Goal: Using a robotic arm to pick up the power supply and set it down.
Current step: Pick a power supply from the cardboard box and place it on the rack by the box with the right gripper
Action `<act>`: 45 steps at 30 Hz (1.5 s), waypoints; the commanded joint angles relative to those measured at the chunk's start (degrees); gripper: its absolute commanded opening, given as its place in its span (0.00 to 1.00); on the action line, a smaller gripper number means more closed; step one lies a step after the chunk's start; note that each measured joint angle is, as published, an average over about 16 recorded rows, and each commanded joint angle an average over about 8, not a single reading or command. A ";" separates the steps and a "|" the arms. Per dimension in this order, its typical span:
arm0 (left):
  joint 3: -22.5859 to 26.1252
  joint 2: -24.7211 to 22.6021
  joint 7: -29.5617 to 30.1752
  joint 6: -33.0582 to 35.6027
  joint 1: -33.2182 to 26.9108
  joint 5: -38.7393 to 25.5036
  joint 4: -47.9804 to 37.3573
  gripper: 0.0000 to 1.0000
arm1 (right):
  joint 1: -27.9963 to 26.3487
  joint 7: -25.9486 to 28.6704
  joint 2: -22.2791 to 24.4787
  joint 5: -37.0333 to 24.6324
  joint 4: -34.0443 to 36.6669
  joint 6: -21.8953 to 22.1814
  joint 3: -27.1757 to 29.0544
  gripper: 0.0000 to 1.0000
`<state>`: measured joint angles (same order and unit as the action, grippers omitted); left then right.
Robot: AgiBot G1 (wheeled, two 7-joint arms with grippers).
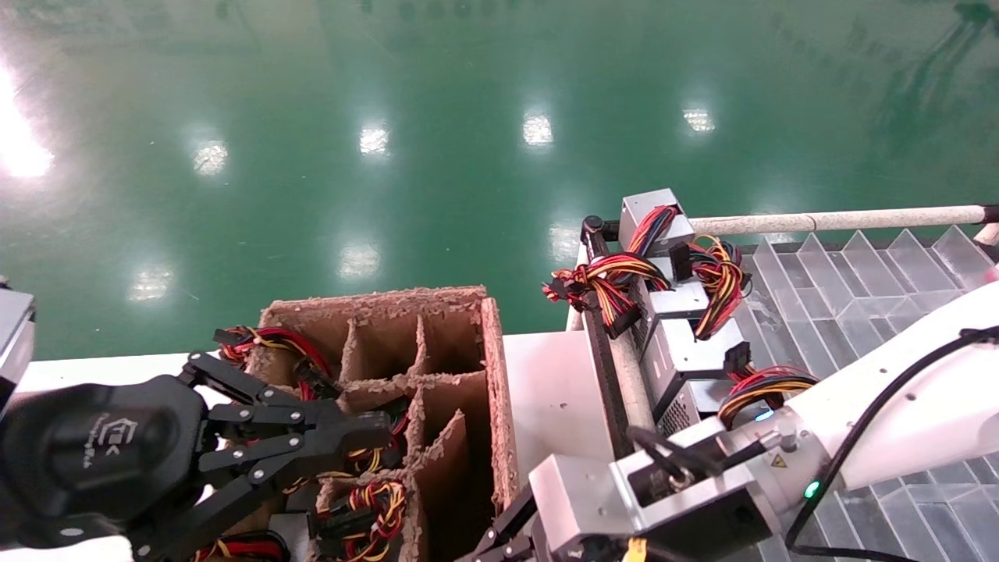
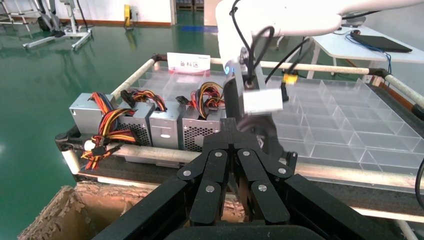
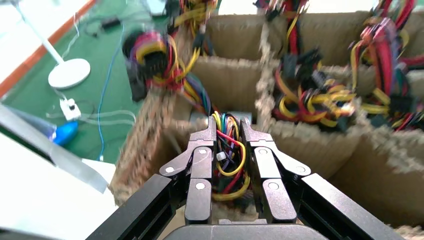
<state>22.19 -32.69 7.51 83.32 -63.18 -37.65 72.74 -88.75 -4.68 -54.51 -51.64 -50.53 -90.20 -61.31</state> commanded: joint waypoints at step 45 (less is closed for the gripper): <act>0.02 0.01 -0.01 -0.01 -0.01 0.01 0.00 0.00 | 6.04 -0.23 30.94 35.90 -27.14 13.93 12.40 0.00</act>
<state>22.21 -32.68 7.50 83.31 -63.19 -37.64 72.74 -82.73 -4.87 -23.25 -15.98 -77.61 -76.37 -49.04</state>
